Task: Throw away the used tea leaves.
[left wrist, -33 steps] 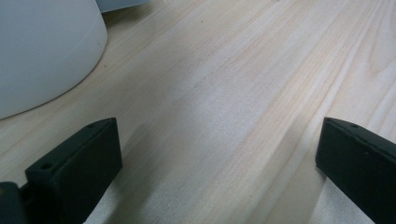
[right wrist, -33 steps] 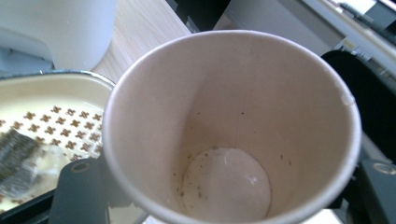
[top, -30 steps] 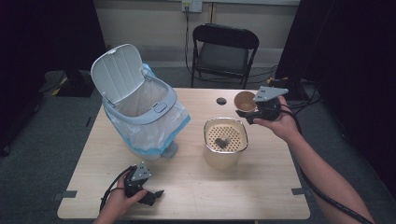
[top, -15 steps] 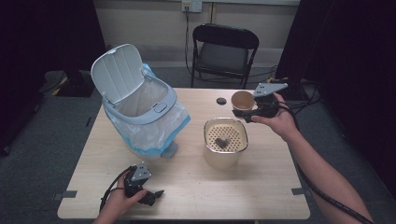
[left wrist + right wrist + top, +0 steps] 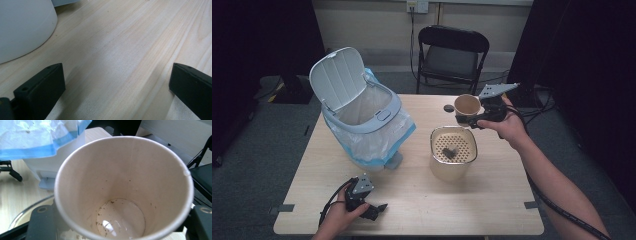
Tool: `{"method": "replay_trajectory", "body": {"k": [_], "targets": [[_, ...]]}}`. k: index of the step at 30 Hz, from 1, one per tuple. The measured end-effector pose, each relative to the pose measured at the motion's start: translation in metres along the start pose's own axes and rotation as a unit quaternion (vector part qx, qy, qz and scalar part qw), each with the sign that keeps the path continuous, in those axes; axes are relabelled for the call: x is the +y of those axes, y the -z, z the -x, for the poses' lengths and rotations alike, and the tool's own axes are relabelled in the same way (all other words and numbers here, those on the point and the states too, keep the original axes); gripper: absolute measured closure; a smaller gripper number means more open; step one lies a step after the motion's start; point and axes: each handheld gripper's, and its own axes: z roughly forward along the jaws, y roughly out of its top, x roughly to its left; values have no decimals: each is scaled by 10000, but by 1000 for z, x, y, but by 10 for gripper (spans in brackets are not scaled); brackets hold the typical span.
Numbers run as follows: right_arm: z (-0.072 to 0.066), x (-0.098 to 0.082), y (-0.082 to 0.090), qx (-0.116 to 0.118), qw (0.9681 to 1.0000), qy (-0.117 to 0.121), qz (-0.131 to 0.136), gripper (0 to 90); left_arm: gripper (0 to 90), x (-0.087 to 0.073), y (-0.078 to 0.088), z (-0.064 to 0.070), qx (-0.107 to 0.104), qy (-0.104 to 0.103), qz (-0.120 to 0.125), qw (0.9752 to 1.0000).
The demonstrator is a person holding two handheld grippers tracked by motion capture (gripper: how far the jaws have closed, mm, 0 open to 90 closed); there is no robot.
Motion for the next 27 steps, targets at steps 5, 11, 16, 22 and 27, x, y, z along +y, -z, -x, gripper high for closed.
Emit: {"method": "replay_trajectory", "body": {"k": [5, 11, 16, 22, 27], "targets": [[-2, 7, -2, 94, 9999, -84, -3, 271, 0, 0, 1, 0, -7, -10, -29, 10000], [-6, 17, -6, 190, 9998, -23, -111, 271, 0, 1, 1, 0, 5, -26, -78, 10000], [-10, 28, -9, 294, 9995, 47, -97, 271, 0, 1, 1, 0, 5, -22, -75, 10000], [-14, 44, -12, 402, 9992, 63, -55, 271, 0, 0, 1, 0, -20, -17, -56, 10000], [-18, 55, -17, 495, 9987, 97, -118, 271, 0, 0, 1, 0, -9, -18, -62, 10000]]}}
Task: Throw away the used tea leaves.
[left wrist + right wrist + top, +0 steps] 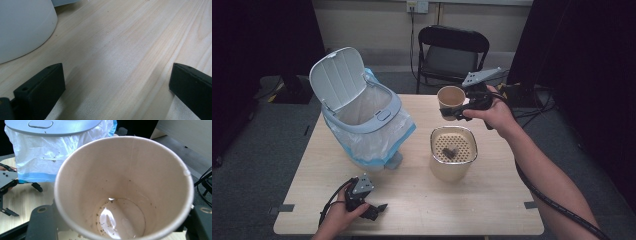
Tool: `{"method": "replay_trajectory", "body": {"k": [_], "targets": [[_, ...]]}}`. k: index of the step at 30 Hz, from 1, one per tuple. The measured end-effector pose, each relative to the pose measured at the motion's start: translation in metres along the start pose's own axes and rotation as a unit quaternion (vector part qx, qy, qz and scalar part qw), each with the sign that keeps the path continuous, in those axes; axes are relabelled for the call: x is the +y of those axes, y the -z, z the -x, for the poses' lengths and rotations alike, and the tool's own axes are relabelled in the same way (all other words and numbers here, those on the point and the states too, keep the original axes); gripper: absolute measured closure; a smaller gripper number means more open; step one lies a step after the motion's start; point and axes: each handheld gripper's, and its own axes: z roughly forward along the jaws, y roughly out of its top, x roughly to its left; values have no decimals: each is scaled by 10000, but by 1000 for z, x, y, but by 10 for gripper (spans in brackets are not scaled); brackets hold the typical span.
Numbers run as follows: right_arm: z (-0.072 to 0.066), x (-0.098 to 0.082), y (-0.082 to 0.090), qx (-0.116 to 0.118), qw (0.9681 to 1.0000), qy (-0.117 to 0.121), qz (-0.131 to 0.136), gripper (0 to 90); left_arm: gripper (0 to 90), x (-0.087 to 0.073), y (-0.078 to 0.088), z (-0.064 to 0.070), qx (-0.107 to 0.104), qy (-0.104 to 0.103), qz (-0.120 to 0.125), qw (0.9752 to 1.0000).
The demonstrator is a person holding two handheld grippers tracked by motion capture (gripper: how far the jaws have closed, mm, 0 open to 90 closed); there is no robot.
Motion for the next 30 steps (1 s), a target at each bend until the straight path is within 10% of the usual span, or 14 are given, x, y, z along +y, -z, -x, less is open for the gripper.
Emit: {"method": "replay_trajectory", "body": {"k": [30], "targets": [[-8, 61, -12, 357, 9993, 35, -53, 271, 0, 0, 0, 0, -1, 6, 2, 10000]]}}
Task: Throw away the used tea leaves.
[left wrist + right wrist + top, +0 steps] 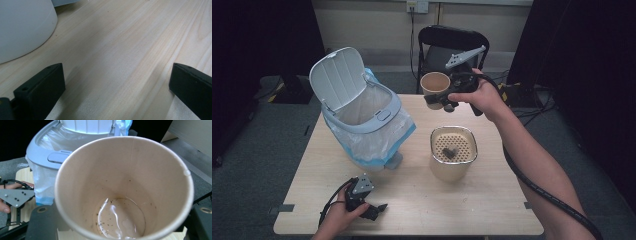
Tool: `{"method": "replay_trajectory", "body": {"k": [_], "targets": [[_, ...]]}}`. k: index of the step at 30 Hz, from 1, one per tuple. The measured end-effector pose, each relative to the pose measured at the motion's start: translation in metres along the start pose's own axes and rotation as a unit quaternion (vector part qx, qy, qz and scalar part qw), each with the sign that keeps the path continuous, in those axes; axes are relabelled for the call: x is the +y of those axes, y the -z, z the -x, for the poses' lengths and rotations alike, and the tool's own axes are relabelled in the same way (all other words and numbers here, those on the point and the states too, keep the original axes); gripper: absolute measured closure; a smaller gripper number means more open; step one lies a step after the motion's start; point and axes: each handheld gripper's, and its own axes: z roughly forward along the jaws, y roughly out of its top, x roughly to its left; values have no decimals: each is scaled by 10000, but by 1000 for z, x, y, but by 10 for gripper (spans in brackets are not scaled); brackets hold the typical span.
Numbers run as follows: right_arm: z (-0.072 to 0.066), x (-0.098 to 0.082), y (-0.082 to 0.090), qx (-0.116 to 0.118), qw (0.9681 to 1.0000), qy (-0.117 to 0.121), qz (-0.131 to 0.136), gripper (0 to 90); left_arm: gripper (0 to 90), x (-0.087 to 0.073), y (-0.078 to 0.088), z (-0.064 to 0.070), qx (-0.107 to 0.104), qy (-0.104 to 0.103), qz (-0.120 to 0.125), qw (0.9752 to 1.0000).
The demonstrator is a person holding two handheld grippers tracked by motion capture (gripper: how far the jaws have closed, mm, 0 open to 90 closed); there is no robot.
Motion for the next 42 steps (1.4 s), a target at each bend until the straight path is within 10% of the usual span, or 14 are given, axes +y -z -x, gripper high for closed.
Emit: {"method": "replay_trajectory", "body": {"k": [42], "targets": [[-29, 76, -52, 394, 9987, 330, 44, 270, 0, 0, 1, -1, -15, -102, -80, 9999]]}}
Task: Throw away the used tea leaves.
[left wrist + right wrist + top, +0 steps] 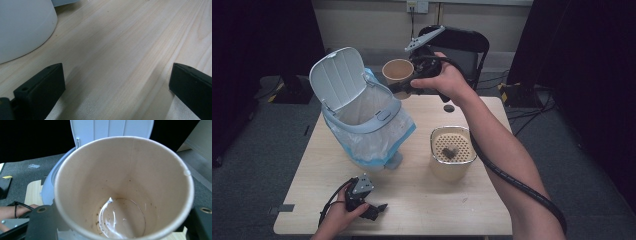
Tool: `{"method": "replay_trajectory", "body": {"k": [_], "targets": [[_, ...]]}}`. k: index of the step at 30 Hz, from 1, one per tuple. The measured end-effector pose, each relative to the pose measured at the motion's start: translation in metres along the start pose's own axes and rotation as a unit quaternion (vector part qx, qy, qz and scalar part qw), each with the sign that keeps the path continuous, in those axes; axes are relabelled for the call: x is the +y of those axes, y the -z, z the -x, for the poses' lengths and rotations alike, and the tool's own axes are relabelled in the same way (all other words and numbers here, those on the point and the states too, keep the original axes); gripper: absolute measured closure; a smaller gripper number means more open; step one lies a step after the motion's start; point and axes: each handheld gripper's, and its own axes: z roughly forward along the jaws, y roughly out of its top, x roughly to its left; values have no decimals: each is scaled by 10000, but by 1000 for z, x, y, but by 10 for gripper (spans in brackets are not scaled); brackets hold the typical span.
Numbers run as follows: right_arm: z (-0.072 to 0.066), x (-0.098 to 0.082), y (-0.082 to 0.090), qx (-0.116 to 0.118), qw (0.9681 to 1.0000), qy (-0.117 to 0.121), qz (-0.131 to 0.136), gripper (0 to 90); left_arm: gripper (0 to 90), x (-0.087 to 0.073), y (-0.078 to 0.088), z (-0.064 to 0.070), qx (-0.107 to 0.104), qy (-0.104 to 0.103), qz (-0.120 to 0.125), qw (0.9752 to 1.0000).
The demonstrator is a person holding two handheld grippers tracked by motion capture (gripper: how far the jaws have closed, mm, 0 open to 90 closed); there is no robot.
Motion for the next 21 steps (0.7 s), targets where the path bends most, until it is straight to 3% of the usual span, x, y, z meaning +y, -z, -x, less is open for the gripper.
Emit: {"method": "replay_trajectory", "body": {"k": [21], "targets": [[-13, 14, -45, 275, 9996, 67, 41, 268, 0, 0, 0, 0, 22, -33, -23, 10000]]}}
